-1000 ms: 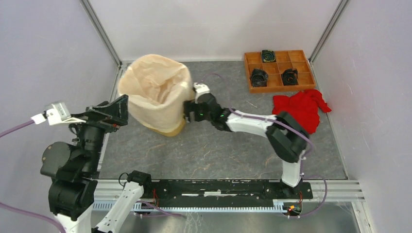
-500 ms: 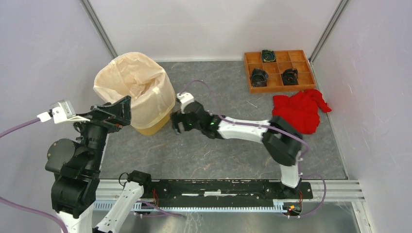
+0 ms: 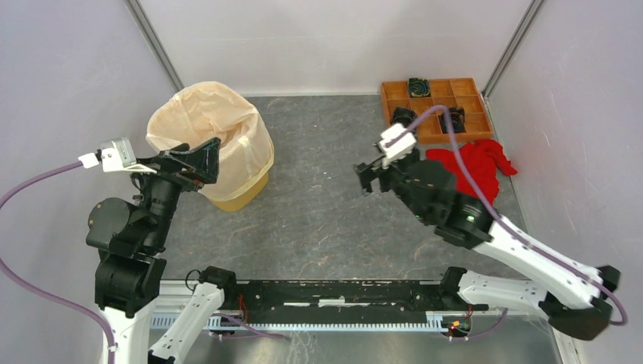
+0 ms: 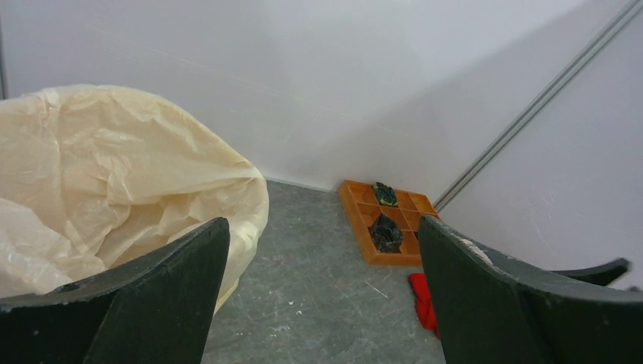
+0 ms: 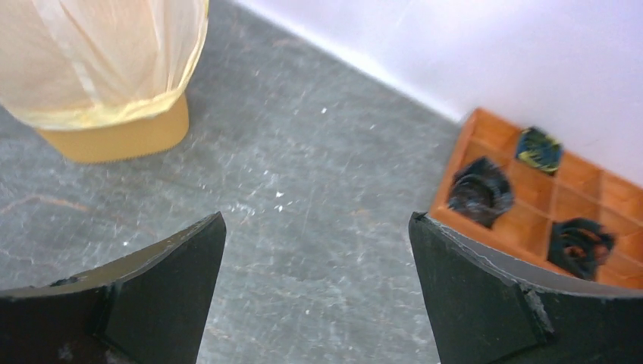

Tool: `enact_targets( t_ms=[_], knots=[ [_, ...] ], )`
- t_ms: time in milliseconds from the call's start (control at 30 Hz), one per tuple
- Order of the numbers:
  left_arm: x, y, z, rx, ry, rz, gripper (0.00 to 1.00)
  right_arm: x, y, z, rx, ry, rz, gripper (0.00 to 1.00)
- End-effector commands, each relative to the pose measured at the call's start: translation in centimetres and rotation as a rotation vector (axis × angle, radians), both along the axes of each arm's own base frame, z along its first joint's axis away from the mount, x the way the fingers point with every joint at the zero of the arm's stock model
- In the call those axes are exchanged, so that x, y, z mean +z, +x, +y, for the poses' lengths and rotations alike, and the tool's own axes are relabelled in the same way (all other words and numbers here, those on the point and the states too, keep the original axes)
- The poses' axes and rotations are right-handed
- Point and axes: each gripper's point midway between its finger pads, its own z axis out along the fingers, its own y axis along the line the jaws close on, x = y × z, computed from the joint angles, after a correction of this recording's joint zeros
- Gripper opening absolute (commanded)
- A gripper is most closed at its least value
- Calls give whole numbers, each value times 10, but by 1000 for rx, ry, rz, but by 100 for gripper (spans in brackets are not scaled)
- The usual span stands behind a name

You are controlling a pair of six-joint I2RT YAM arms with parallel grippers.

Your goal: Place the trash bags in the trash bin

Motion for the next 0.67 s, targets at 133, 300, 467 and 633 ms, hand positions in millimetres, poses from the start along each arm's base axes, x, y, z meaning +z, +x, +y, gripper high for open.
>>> enact_targets(
  t_ms=[133, 300, 467, 633],
  knots=[
    [40, -7, 4, 15, 59, -124, 100, 107, -26, -74, -89, 115, -198, 98],
    [39, -12, 7, 21, 57, -120, 100, 127, -33, -93, -118, 175, -255, 98],
    [36, -11, 7, 26, 56, -108, 100, 124, -32, -100, -156, 220, -260, 98],
    [34, -10, 6, 20, 56, -101, 100, 106, -29, -108, -209, 218, -258, 98]
  ],
)
